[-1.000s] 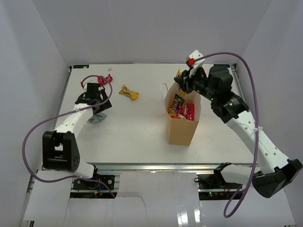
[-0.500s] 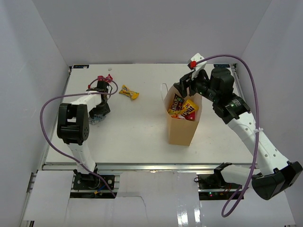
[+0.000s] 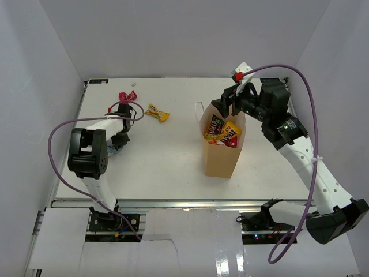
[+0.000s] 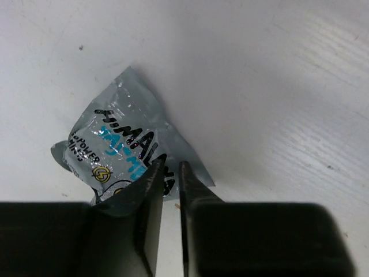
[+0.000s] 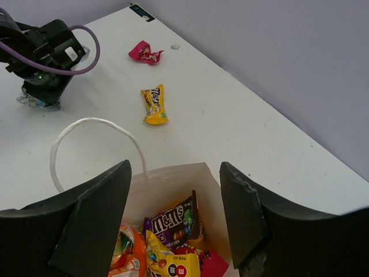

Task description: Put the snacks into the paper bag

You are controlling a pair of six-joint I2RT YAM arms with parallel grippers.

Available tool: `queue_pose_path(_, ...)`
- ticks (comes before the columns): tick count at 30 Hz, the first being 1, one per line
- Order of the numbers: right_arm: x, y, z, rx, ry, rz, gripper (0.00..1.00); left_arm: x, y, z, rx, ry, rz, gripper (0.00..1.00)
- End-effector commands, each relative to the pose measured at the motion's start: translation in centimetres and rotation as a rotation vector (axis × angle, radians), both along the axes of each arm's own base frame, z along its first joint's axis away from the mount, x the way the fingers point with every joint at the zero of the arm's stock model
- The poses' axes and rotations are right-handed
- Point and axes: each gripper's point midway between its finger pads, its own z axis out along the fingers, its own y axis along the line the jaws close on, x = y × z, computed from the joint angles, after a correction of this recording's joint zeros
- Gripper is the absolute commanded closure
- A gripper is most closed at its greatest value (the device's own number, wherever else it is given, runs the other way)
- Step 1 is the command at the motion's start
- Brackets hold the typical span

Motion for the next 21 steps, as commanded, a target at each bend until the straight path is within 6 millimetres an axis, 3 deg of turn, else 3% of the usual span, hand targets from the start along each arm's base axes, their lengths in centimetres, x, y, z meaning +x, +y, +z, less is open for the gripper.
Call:
queue_pose_path(1, -0.4, 0.0, 3.7, 0.058, -0.077, 0.014, 0.31, -3.1, -1.9, -1.8, -0.127, 0.093, -0.019, 0.78)
queue_pose_path(2, -0.5, 0.0, 3.7, 0.060, -0.077, 0.019, 0.31, -2.9, -2.2, -1.7, -0.145, 0.079, -0.024, 0.85)
queue_pose_path(4, -0.6, 0.0, 3.8, 0.062, -0.080, 0.023, 0.31, -2.2, -3.2, -0.5, -0.205, 0.028, -0.044, 0.89)
queue_pose_path(6, -0.7, 0.0, 3.9, 0.064, -0.080, 0.028, 0.31, -1.1, -3.8, 1.0, -0.237, -0.032, -0.060, 0.89)
queue_pose_path(7, -0.8, 0.0, 3.9, 0.065, -0.079, 0.031, 0.31, -0.4, -3.9, 2.7, -0.242, -0.086, -0.063, 0.82)
queue_pose_path(8, -0.9, 0.1, 4.0, 0.066, -0.080, 0.036, 0.31, 0.0, -3.7, 3.9, -0.234, -0.122, -0.052, 0.71)
queue_pose_path(9, -1.0, 0.2, 4.0, 0.068, -0.078, 0.043, 0.31, 0.6, -3.5, 5.2, -0.229, -0.172, -0.011, 0.41)
queue_pose_path(11, -1.1, 0.2, 3.9, 0.070, -0.076, 0.049, 0.31, 0.1, -1.8, 8.3, -0.171, -0.267, 0.096, 0.08)
queue_pose_path(12, -1.1, 0.2, 3.9, 0.071, -0.075, 0.049, 0.31, -0.3, -1.3, 8.8, -0.193, -0.315, 0.204, 0.02)
queue_pose_path(15, -1.2, 0.2, 3.8, 0.077, -0.073, 0.052, 0.30, -2.0, -0.5, 10.1, -0.282, -0.399, 0.383, 0.02)
queue_pose_path(19, -1.2, 0.3, 3.6, 0.083, -0.066, 0.057, 0.31, -4.9, 0.2, 7.5, -0.440, -0.386, 0.718, 0.02)
queue_pose_path(21, -1.3, 0.4, 3.7, 0.090, -0.065, 0.061, 0.30, -5.0, 0.3, 6.6, -0.535, -0.369, 0.793, 0.06)
